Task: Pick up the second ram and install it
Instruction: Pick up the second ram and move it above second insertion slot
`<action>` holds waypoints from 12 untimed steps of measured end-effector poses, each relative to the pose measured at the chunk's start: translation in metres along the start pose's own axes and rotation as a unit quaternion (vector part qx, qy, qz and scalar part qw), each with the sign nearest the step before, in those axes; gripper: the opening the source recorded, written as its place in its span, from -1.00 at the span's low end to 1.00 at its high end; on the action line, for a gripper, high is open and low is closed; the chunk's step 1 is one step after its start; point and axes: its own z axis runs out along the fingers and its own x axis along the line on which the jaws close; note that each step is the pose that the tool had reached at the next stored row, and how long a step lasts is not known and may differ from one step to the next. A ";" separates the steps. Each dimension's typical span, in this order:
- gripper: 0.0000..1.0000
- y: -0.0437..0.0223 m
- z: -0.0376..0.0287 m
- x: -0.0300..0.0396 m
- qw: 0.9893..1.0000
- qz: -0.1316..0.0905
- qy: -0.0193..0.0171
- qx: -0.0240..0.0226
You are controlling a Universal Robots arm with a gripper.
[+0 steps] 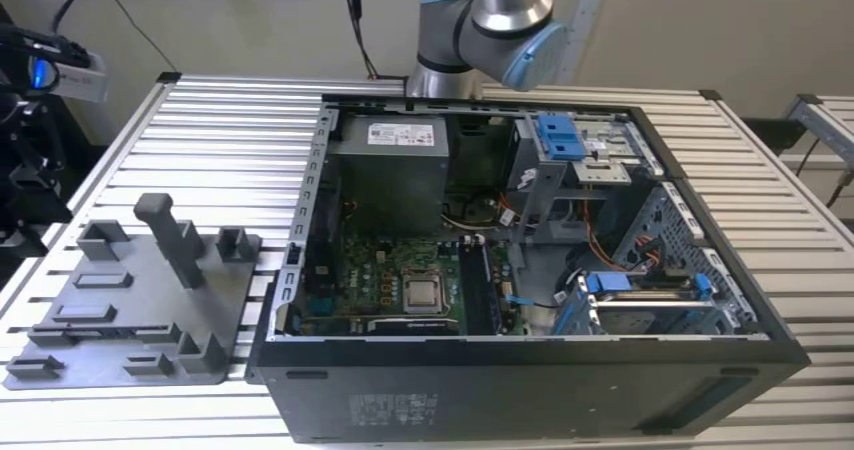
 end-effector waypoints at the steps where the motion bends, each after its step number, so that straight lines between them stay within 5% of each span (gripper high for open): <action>1: -0.04 0.0000 0.0011 0.0000 1.000 0.000 0.000 0.000; 12: -0.04 -0.0005 0.0153 -0.0003 1.000 0.001 0.000 0.000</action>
